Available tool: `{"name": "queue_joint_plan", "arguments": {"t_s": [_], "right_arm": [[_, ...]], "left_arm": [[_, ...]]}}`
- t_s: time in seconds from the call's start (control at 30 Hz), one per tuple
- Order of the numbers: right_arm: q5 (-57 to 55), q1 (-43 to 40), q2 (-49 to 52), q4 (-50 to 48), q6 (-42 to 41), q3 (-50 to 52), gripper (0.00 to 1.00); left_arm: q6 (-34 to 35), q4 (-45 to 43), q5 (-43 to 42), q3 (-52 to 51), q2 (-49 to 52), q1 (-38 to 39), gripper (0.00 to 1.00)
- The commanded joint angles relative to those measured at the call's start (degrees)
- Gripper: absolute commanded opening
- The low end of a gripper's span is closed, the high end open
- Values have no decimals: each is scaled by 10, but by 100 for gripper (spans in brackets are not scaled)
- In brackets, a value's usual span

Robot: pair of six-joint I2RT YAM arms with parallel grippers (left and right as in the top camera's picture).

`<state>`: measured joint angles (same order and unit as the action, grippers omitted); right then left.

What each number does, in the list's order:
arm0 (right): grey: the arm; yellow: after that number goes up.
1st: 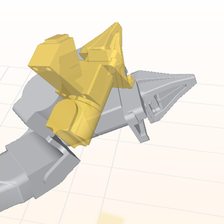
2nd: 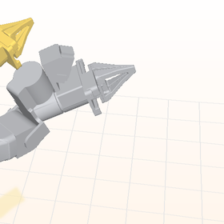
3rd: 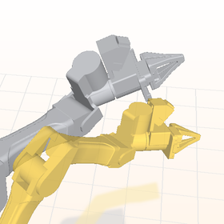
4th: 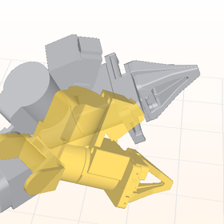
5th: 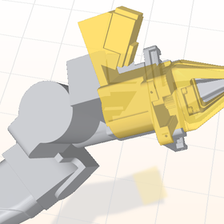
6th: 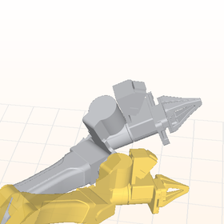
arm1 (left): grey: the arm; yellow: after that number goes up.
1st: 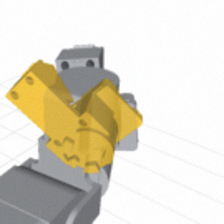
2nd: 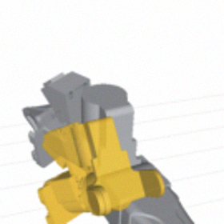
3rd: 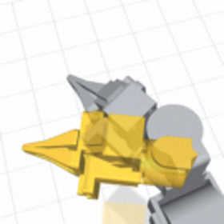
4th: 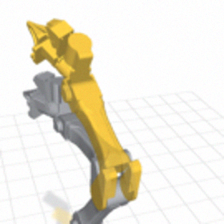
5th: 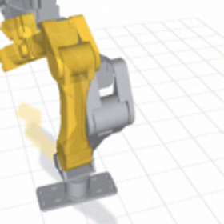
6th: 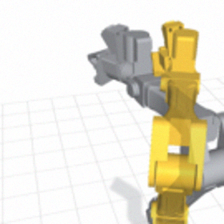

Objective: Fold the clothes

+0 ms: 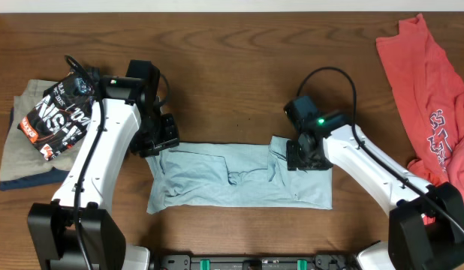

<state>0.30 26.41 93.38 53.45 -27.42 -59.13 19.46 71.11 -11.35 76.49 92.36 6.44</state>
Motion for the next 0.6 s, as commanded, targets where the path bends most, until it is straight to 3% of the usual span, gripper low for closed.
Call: {"name": "queue_joint_plan", "arguments": {"t_s": [0.0, 0.13, 0.2, 0.57], "right_arm": [[31, 11, 0, -16, 5, 23, 42], [113, 15, 0, -44, 48, 35, 8], [173, 17, 0, -54, 96, 35, 1], [327, 47, 0, -45, 240, 35, 1]], "left_arm": [[-3, 3, 7, 6, -8, -2, 43], [-3, 3, 7, 6, -8, -2, 43], [-3, 3, 7, 6, -8, -2, 43], [-3, 3, 7, 6, -8, -2, 43]]}}
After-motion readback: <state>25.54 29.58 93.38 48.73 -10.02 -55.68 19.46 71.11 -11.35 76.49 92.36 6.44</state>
